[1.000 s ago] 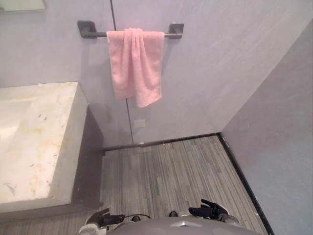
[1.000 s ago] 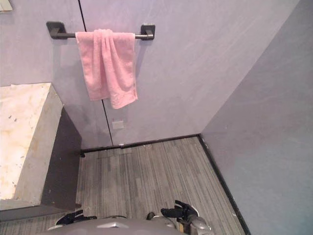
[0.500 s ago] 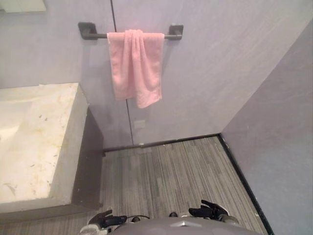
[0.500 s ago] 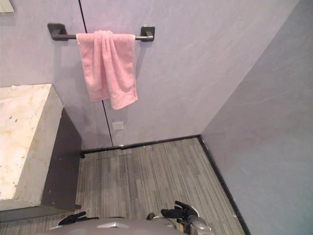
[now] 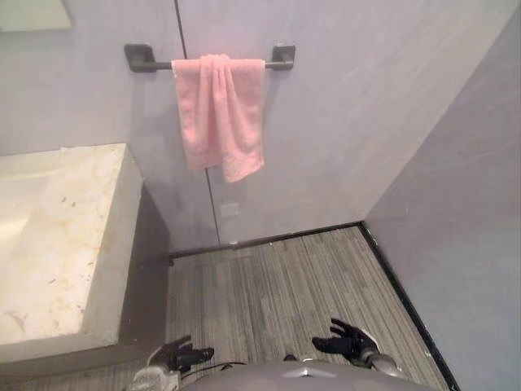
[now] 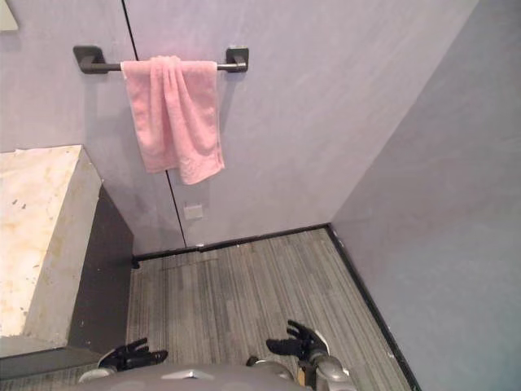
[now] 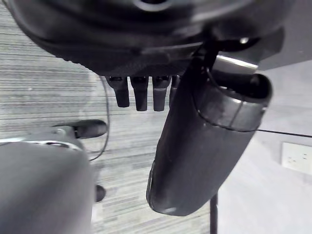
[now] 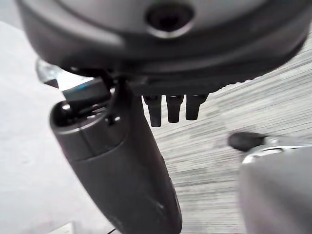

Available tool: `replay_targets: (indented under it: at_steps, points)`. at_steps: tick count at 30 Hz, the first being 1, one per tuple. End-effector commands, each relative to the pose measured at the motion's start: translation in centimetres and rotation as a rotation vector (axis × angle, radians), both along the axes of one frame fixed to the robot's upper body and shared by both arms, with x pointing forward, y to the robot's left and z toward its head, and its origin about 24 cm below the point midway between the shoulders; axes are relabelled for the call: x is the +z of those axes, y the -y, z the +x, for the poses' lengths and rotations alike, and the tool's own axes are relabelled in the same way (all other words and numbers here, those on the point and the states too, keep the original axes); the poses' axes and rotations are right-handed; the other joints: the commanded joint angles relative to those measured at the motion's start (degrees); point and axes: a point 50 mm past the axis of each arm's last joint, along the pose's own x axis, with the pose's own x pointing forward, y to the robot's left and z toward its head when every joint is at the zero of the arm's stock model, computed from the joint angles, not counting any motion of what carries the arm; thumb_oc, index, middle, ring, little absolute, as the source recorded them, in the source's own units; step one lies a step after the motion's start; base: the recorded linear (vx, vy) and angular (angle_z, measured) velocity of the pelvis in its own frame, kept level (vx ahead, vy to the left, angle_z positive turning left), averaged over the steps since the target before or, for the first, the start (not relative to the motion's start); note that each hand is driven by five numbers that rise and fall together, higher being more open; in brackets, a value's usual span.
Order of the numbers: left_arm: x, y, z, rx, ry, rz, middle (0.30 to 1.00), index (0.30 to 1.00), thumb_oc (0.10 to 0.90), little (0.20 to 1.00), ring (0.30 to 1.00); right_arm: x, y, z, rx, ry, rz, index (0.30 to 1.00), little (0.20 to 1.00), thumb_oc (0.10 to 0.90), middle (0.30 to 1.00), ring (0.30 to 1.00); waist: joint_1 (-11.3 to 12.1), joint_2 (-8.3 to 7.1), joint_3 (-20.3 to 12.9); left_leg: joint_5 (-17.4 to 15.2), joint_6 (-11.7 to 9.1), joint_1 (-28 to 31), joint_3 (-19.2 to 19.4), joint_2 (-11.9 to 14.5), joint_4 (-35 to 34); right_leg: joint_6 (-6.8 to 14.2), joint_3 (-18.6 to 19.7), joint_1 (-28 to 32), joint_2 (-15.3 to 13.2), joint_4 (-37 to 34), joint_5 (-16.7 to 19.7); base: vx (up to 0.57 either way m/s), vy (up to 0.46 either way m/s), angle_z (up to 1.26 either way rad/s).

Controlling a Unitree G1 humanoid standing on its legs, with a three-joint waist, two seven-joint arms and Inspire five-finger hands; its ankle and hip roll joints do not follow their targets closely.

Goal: Organize the bathroom.

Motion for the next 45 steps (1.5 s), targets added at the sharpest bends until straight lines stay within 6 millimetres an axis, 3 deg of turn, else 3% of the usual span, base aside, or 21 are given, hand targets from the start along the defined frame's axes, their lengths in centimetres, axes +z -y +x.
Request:
replay_targets:
  at_steps: [1, 3, 4, 6, 8, 9, 11, 13, 15, 18, 20, 25, 27, 30, 31, 32, 33, 34, 36, 42, 45]
  points:
    - [3.6, -1.9, 7.1, 0.011, 0.284, 0.093, 0.9, 0.9, 0.8, 0.9, 0.9, 6.0, 2.3, 7.8, 0.005, 0.416, -0.069, 0.9, 0.9, 0.8, 0.9, 0.9, -1.9, 5.53, 2.1, -4.5, 0.4, 0.9, 4.8, 0.9, 1.9, 6.2, -0.1, -7.7, -1.0, 21.0, -8.8, 0.0, 0.098, -0.3]
    - [4.9, -2.4, 8.7, 0.023, 0.351, 0.117, 0.9, 0.9, 0.8, 0.9, 0.9, 7.6, 2.5, 8.9, 0.018, 0.516, -0.085, 0.9, 0.9, 0.8, 0.9, 0.9, -2.4, 6.28, 2.6, -4.6, 0.6, 1.1, 5.3, 1.5, 2.1, 6.8, 0.2, -11.1, -2.4, 27.2, -7.4, 0.01, 0.064, -0.18]
    - [6.8, -2.8, 10.8, 0.027, 0.445, 0.156, 0.9, 0.9, 0.8, 0.9, 0.9, 10.1, 2.4, 10.2, 0.034, 0.638, -0.095, 0.9, 0.9, 0.8, 0.9, 0.9, -3.1, 6.98, 3.6, -4.5, 0.5, 1.7, 5.5, 2.0, 2.0, 7.0, 0.7, -13.3, -3.8, 34.0, -7.0, 0.04, 0.044, -0.09]
    - [9.9, -3.0, 13.5, 0.03, 0.594, 0.157, 0.9, 0.9, 0.8, 0.9, 0.9, 13.0, 2.9, 11.4, 0.041, 0.795, -0.131, 0.9, 0.9, 0.8, 0.9, 0.9, -3.0, 7.75, 3.7, -4.1, 0.1, 1.8, 4.7, 2.2, 1.8, 6.7, 1.1, -14.2, -4.1, 34.3, -4.8, 0.12, -0.007, -0.1]
    - [13.2, -2.9, 15.6, 0.021, 0.753, 0.166, 0.9, 0.9, 0.8, 0.9, 0.9, 15.4, 2.6, 12.4, 0.056, 0.928, -0.155, 0.9, 0.9, 0.8, 0.9, 0.9, -2.7, 7.66, 3.7, -3.7, -0.3, 2.5, 3.4, 1.8, 1.3, 6.6, 0.2, -12.3, -4.3, 29.0, -4.2, 0.2, -0.107, -0.03]
    - [15.8, -2.4, 16.9, 0.03, 0.866, 0.135, 0.9, 0.9, 0.8, 0.9, 0.9, 17.3, 2.1, 13.1, 0.093, 1.026, -0.182, 0.9, 0.9, 0.8, 0.9, 0.9, -2.3, 7.23, 3.4, -3.3, -0.7, 2.7, 2.7, 1.3, 1.1, 6.3, -0.8, -10.0, -4.2, 21.5, -4.5, 0.24, -0.171, -0.02]
    - [18.8, -1.2, 18.1, 0.02, 1.004, 0.128, 0.9, 0.9, 0.8, 0.9, 0.9, 19.6, 1.5, 14.0, 0.124, 1.139, -0.199, 0.9, 0.9, 0.8, 0.9, 0.9, -1.7, 6.38, 3.1, -3.5, -1.1, 3.0, 1.9, 0.7, 1.0, 6.2, -2.5, -6.4, -3.5, 10.1, -5.1, 0.22, -0.19, -0.04]
    - [22.8, 0.9, 19.1, -0.011, 1.194, 0.116, 0.9, 0.9, 0.8, 0.9, 0.9, 22.8, 0.8, 15.2, 0.139, 1.273, -0.201, 0.9, 0.9, 0.8, 0.9, 0.9, -0.9, 5.16, 3.0, -5.1, -1.0, 3.7, 1.2, -0.2, 0.8, 6.9, -3.5, -6.3, -3.6, 2.8, -2.0, 0.25, -0.235, -0.09]
    - [24.5, 1.8, 19.4, -0.037, 1.282, 0.149, 0.9, 0.9, 0.8, 0.9, 0.9, 24.1, 0.3, 15.6, 0.143, 1.348, -0.2, 0.9, 0.9, 0.8, 0.9, 0.9, -0.8, 4.97, 3.4, -6.1, -0.7, 4.3, 1.1, -0.2, 0.8, 7.0, -2.9, -7.6, -3.8, 3.6, -0.4, 0.23, -0.216, -0.08]
    - [27.7, 4.2, 19.6, -0.052, 1.436, 0.169, 0.9, 0.9, 0.8, 0.9, 0.9, 27.1, -1.0, 16.8, 0.167, 1.459, -0.199, 0.9, 0.9, 0.8, 0.9, 0.9, 0.0, 4.34, 2.7, -7.4, -0.3, 3.4, -0.1, -0.3, 3.0, 6.2, -1.2, -6.0, -1.6, 2.6, -3.0, 0.25, -0.241, 0.29]
    - [28.3, 4.5, 19.5, -0.038, 1.454, 0.188, 0.9, 0.9, 0.8, 0.9, 0.9, 28.0, -1.9, 17.2, 0.182, 1.482, -0.189, 0.9, 0.9, 0.8, 0.9, 0.9, 0.6, 3.83, 2.3, -8.2, -0.7, 2.3, 0.0, -0.7, 6.0, 5.6, -0.6, -5.0, -1.1, 2.2, -3.8, 0.24, -0.203, 0.09]
    - [29.6, 5.0, 19.1, -0.008, 1.523, 0.28, 0.9, 0.9, 0.8, 0.9, 0.9, 30.6, -2.8, 18.1, 0.209, 1.543, -0.227, 0.9, 0.9, 0.8, 0.9, 0.9, 2.9, 0.6, 2.6, -8.1, -4.1, -8.2, 0.9, -0.4, 28.4, 1.6, 0.6, -0.3, 0.2, 0.8, -5.6, 0.21, -0.17, 0.06]
    - [29.9, 5.0, 19.1, -0.008, 1.541, 0.292, 0.9, 0.9, 0.8, 0.9, 0.9, 31.2, -2.8, 18.3, 0.218, 1.556, -0.242, 0.9, 0.9, 0.8, 0.9, 0.9, 3.3, -0.07, 2.9, -8.1, -4.3, -10.7, 1.0, 0.5, 31.5, 0.8, 0.0, 0.4, 0.6, 0.9, -6.1, 0.19, -0.067, 0.17]
    - [30.2, 5.3, 19.3, -0.04, 1.564, 0.332, 0.9, 0.9, 0.8, 0.9, 0.9, 31.8, -2.6, 18.5, 0.19, 1.573, -0.257, 0.9, 0.9, 0.8, 0.9, 0.9, 3.2, 0.25, 2.7, -9.4, -3.2, -7.3, 1.8, 1.1, 22.3, 0.8, -1.7, 0.5, 1.5, 1.6, -7.1, 0.27, 0.047, 0.42]
    - [30.3, 5.4, 19.3, -0.056, 1.568, 0.335, 0.9, 0.9, 0.8, 0.9, 0.9, 31.8, -2.5, 18.4, 0.179, 1.576, -0.263, 0.9, 0.9, 0.8, 0.9, 0.9, 2.8, 0.65, 2.5, -8.0, -3.2, -5.0, 2.2, 1.6, 16.2, 1.2, -2.4, 0.8, 1.8, 1.3, -7.1, 0.2, 0.065, 0.36]
    - [30.3, 5.4, 19.3, -0.056, 1.568, 0.335, 0.9, 0.9, 0.8, 0.9, 0.9, 31.8, -2.5, 18.4, 0.179, 1.576, -0.263, 0.9, 0.9, 0.8, 0.9, 0.9, 2.8, 0.65, 2.5, -8.0, -3.2, -5.0, 2.2, 1.6, 16.2, 1.2, -2.4, 0.8, 1.8, 1.3, -7.1, 0.33, 0.107, 0.61]
    - [30.2, 5.7, 19.4, -0.084, 1.559, 0.307, 0.9, 0.9, 0.8, 0.9, 0.9, 31.4, -2.4, 18.1, 0.17, 1.57, -0.278, 0.9, 0.9, 0.8, 0.9, 0.9, 2.2, 1.3, 2.4, -3.3, -4.3, -3.7, 2.8, 3.6, 8.5, 1.6, -3.0, 1.8, 2.6, -0.2, -7.1, 0.23, 0.072, 0.45]
    - [30.3, 5.8, 19.4, -0.089, 1.559, 0.3, 0.9, 0.9, 0.8, 0.9, 0.9, 31.4, -2.3, 18.1, 0.167, 1.57, -0.277, 0.9, 0.9, 0.8, 0.9, 0.9, 2.2, 1.32, 2.4, -2.3, -4.5, -3.8, 2.7, 4.0, 7.4, 1.7, -3.1, 2.1, 2.6, -0.5, -7.1, 0.36, 0.114, 0.59]
    - [30.3, 7.2, 19.5, -0.151, 1.571, 0.266, 0.9, 0.9, 0.8, 0.9, 0.9, 31.3, -2.3, 18.0, 0.155, 1.57, -0.279, 0.9, 0.9, 0.8, 0.9, 0.9, 2.6, 1.6, 2.5, 3.7, -6.2, -6.3, 0.7, 7.0, 3.2, 1.7, -4.4, 3.3, 2.7, -1.4, -7.9, 0.27, 0.103, 0.49]
    - [30.6, 8.1, 19.6, -0.214, 1.591, 0.324, 0.9, 0.9, 0.8, 0.9, 0.9, 31.6, -2.7, 18.6, 0.169, 1.568, -0.268, 0.9, 0.9, 0.8, 0.9, 0.9, 3.5, 2.38, 2.5, 2.0, -5.1, -6.0, -2.3, 6.2, 3.1, 2.1, -6.3, 1.2, 0.7, 6.9, -11.2, 0.25, 0.182, 0.16]
    - [30.3, 7.2, 19.6, -0.215, 1.555, 0.331, 0.9, 0.9, 0.8, 0.9, 0.9, 31.6, -1.8, 18.5, 0.132, 1.554, -0.272, 0.9, 0.9, 0.8, 0.9, 0.9, 3.1, 2.99, 2.5, 0.9, -4.0, -4.2, -2.0, 5.1, 2.6, 4.2, -4.8, -2.1, -1.2, 16.6, -12.0, 0.31, 0.262, -0.04]
